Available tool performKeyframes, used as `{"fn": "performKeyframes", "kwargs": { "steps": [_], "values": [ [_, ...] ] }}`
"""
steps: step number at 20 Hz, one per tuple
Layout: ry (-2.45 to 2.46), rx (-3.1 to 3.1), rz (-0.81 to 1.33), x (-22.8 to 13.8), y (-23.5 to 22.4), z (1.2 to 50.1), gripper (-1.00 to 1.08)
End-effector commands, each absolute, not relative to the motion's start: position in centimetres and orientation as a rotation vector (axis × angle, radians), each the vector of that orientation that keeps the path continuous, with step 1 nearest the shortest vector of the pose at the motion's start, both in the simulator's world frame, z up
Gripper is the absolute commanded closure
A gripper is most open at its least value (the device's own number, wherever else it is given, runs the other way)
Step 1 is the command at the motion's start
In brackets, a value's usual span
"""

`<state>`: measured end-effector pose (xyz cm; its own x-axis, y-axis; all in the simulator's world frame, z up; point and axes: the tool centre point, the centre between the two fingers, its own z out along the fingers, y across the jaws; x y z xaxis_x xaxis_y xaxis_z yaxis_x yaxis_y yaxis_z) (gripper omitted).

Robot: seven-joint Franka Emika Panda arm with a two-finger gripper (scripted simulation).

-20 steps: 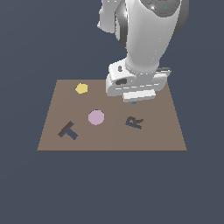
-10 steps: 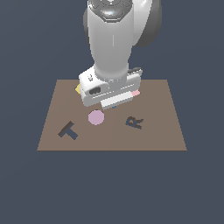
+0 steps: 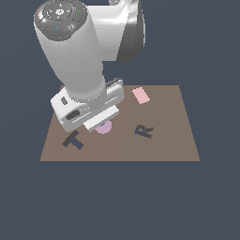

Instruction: Insert a designated object into the corresponding slot on a board.

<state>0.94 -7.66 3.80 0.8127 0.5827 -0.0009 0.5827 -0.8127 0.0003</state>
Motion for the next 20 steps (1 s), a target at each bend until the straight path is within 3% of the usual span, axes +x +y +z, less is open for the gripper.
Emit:
{"fn": "performKeyframes", "kwargs": {
  "steps": [1,20],
  "values": [
    [1.049,2.961,-0.001,2.2,-9.2,3.9,1.08],
    [1.391,2.816,-0.001,8.5,-14.4,4.0,1.08]
  ]
}}
